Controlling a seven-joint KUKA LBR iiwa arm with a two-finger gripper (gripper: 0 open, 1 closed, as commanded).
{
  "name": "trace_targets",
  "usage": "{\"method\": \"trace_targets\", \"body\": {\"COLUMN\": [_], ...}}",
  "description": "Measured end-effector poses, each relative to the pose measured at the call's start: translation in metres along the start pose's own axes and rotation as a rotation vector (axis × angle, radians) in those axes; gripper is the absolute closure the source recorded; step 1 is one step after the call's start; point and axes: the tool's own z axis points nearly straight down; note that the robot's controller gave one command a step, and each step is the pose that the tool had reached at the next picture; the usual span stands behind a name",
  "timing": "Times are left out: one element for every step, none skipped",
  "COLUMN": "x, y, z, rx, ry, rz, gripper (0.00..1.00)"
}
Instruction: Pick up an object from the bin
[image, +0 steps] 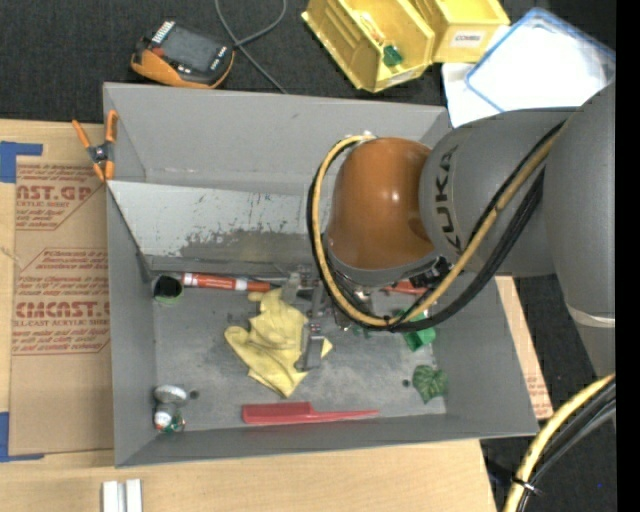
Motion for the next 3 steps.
{"method": "trace_targets", "body": {"x": [0.014, 0.021, 0.017], "y": [0.017, 0.022, 0.018], "z": [0.082, 0.027, 0.075], "rx": [-0.001, -0.001, -0.001], "ry": [0.003, -0.013, 0.005], "rz": [0.04, -0.059, 0.022], "gripper": [0.0, 0.0, 0.0]}}
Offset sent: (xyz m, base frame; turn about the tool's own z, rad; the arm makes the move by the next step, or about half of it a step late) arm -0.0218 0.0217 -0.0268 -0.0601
